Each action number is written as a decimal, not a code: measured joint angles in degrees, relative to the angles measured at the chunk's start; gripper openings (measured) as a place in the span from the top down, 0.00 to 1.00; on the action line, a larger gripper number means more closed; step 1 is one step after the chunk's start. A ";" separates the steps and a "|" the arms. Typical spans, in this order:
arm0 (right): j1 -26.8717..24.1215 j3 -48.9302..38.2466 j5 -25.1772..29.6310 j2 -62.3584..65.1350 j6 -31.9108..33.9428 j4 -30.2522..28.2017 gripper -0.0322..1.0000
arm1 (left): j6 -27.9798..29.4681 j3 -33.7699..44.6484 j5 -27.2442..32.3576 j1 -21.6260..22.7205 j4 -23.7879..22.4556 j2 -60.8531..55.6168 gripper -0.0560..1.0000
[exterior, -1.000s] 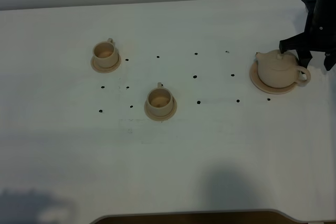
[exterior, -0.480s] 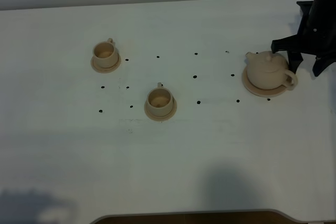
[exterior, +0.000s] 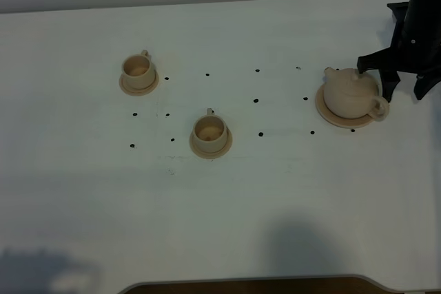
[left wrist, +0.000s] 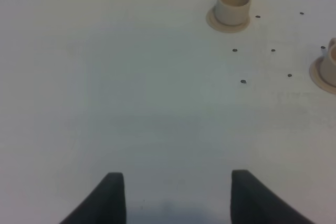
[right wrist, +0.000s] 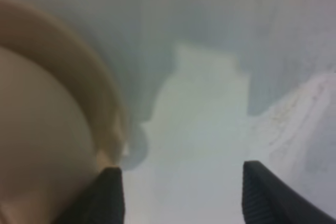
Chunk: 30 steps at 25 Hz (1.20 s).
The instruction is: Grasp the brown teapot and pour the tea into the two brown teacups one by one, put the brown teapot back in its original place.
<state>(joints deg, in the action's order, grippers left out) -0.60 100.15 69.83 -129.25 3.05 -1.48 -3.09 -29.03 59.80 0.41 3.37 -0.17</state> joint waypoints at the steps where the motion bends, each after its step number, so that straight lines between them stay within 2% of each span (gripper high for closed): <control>1: -0.16 0.00 0.00 0.00 0.00 -0.31 0.48 | 0.00 0.00 0.00 0.00 0.00 0.00 0.49; 7: -0.30 -0.47 -0.07 0.00 0.00 -1.29 0.48 | -0.05 0.00 0.00 0.00 0.00 0.00 0.49; 13: -0.45 -6.18 -0.03 0.06 0.00 -0.90 0.48 | -0.05 0.00 0.00 0.00 0.00 0.00 0.49; 30: 0.81 -6.53 0.08 0.06 -0.86 1.48 0.48 | -0.05 0.00 0.00 0.00 0.00 0.00 0.49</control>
<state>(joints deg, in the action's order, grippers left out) 0.21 93.61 69.91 -129.19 2.19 0.00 -3.14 -29.03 59.80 0.41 3.37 -0.17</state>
